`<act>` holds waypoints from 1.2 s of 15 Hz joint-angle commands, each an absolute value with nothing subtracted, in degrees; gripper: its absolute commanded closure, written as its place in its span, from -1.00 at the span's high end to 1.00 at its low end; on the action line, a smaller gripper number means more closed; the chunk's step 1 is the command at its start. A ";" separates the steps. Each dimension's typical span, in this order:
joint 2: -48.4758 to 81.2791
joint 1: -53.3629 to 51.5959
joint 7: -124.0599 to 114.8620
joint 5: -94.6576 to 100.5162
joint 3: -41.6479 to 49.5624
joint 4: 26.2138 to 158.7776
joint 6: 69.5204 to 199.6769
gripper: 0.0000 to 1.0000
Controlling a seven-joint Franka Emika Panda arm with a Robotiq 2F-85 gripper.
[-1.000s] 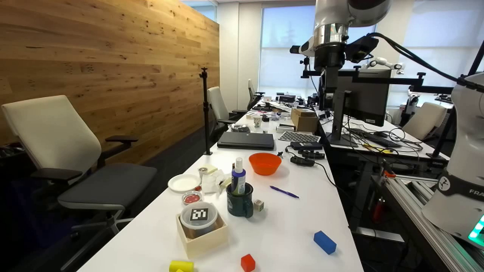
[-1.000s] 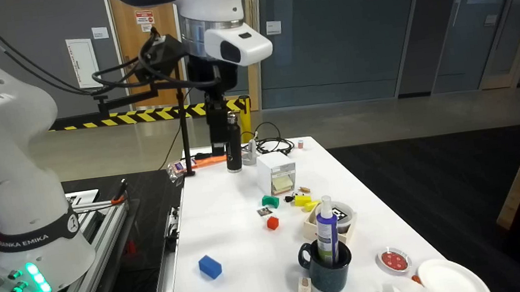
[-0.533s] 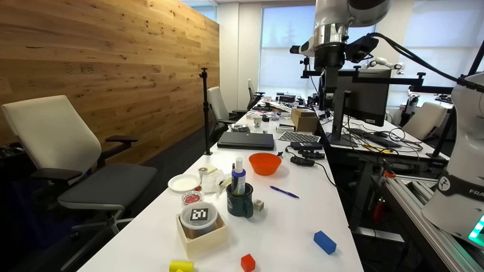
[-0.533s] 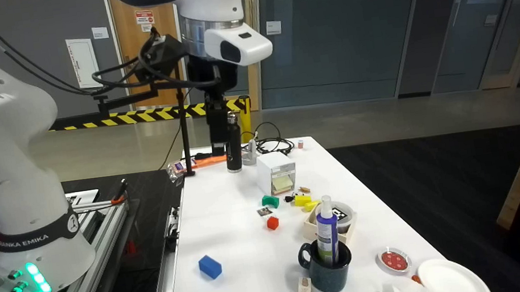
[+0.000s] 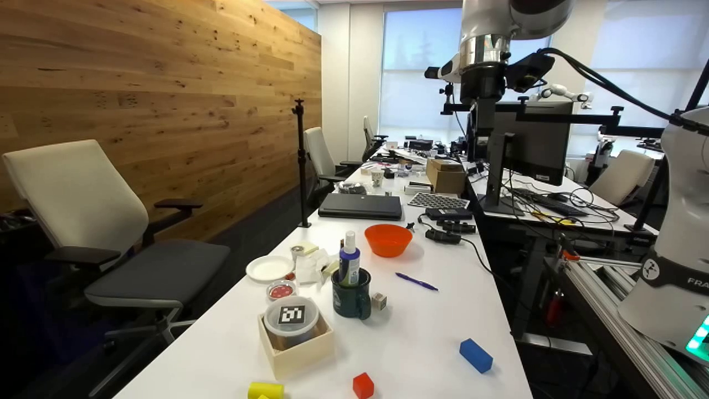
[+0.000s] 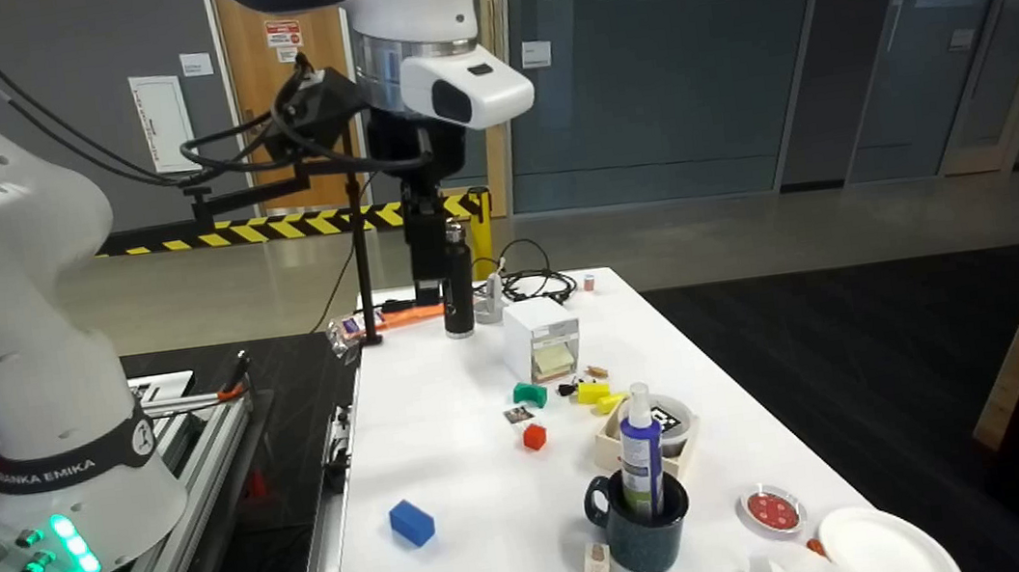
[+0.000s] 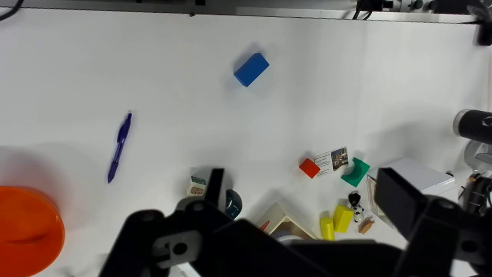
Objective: Remove the blue bottle from the mug and put it on the table
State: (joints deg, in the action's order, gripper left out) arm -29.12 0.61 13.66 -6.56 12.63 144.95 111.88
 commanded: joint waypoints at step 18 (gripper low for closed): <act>-17.50 -4.27 30.85 -13.48 12.48 138.13 133.89 1.00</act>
State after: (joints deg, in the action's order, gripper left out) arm -21.22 -3.51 25.10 -11.08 11.05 140.65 131.91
